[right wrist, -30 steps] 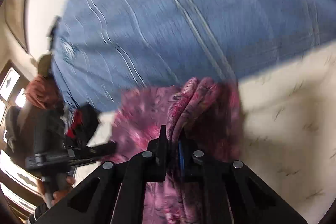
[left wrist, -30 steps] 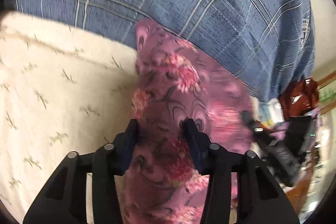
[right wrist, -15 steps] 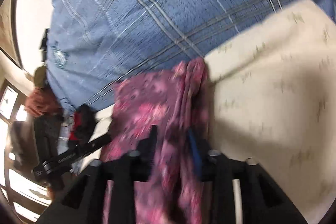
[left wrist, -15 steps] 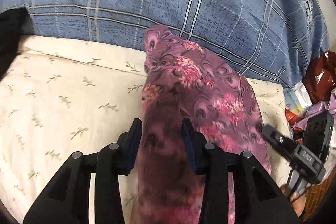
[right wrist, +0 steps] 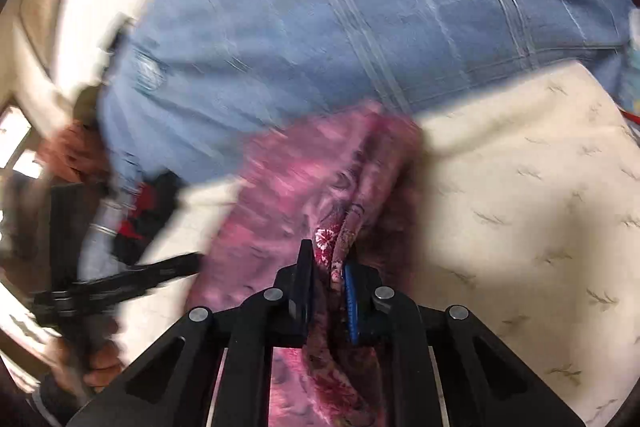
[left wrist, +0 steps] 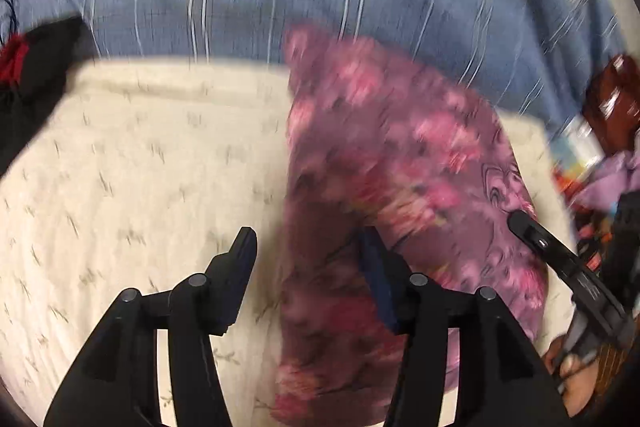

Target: Fold small clothes

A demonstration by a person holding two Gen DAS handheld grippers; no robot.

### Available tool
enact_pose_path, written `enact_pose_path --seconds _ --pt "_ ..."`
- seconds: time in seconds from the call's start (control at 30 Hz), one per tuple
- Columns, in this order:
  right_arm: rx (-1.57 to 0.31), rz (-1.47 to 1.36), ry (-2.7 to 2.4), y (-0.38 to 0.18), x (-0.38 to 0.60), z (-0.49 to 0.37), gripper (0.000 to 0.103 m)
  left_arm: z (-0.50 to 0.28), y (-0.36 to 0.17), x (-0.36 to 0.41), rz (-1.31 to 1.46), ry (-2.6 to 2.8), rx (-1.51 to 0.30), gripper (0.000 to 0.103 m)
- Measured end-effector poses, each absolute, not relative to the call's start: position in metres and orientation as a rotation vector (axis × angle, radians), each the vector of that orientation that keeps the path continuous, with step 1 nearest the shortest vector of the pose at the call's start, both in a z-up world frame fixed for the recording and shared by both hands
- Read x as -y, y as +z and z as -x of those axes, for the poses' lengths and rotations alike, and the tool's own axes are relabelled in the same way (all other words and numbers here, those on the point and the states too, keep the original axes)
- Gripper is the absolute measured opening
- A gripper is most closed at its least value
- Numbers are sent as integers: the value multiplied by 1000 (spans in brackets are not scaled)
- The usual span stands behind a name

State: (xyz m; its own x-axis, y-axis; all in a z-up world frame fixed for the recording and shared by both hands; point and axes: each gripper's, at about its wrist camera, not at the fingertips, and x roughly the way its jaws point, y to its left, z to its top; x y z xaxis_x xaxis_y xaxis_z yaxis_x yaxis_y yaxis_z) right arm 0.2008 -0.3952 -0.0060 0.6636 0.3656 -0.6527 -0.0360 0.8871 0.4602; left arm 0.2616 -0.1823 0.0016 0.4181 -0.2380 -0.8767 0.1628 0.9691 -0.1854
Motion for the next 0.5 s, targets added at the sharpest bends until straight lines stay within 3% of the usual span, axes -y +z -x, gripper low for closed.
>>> enact_pose_path --seconds 0.03,0.17,0.27,0.33,0.37,0.4,0.43,0.5 --pt "-901 -421 194 -23 397 -206 14 -261 -6 181 77 -263 -1133 53" --pt "-814 -540 246 -9 413 -177 25 -243 7 152 173 -293 -1109 53" --pt "-800 -674 301 -14 430 -148 44 -223 2 135 257 -371 -1143 53" --pt "-832 -715 317 -31 430 -136 44 -212 -8 139 280 -401 -1190 54" --pt "-863 -685 302 -39 422 -135 36 -210 -15 144 280 -407 -1213 54" --pt "-878 -640 291 -40 417 -133 14 -207 -23 149 281 -398 -1244 49" --pt "-867 -594 291 -36 411 -131 6 -203 -25 150 291 -397 -1245 47" --pt "-780 -613 327 -18 411 -120 4 -192 -21 150 285 -392 -1209 47"
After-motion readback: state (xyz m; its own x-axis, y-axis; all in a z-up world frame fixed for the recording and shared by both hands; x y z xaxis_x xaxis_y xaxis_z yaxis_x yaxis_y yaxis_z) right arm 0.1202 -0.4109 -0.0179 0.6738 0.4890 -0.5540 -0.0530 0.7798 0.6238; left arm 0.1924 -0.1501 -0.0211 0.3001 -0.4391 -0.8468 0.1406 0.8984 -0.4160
